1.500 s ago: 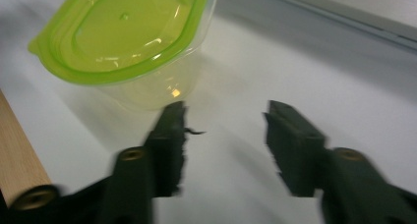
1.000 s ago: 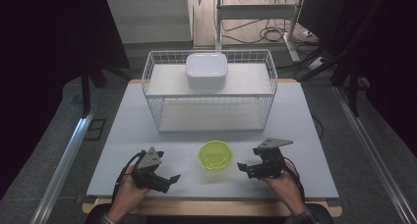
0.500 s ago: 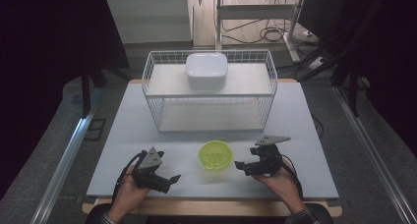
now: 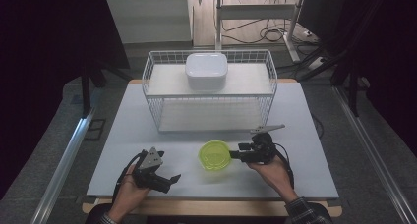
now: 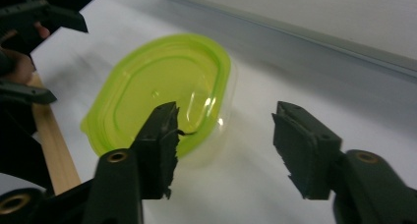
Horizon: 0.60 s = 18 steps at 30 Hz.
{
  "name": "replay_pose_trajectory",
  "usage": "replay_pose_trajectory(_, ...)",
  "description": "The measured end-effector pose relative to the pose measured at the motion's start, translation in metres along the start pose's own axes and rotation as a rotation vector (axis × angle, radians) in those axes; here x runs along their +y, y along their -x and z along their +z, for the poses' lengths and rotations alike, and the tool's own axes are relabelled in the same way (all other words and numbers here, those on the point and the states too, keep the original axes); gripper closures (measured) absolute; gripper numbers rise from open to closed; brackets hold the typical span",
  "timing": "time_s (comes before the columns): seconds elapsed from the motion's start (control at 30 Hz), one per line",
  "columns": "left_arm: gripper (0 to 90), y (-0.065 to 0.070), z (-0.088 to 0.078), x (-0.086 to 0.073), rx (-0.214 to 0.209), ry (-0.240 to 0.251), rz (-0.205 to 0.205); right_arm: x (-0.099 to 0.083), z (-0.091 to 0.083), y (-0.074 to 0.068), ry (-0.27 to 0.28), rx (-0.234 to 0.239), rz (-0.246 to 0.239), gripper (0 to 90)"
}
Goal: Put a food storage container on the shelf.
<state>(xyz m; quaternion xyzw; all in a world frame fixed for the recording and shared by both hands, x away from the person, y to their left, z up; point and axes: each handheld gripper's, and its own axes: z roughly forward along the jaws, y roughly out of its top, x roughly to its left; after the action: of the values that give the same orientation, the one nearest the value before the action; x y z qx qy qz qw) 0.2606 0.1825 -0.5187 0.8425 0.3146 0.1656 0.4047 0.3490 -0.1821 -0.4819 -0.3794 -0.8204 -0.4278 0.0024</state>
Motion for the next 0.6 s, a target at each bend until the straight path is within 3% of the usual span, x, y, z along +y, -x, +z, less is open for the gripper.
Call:
replay_pose_trajectory(0.33,0.7,0.001,0.0,0.0,0.001,-0.001,0.007,0.016,0.022,0.01,-0.036,0.077,0.073,61.0)
replay_pose_trajectory(0.6,0.8,0.002,0.001,0.001,-0.003,-0.006,0.016,0.017,0.032,0.022,-0.053,0.173,0.187,70.6)
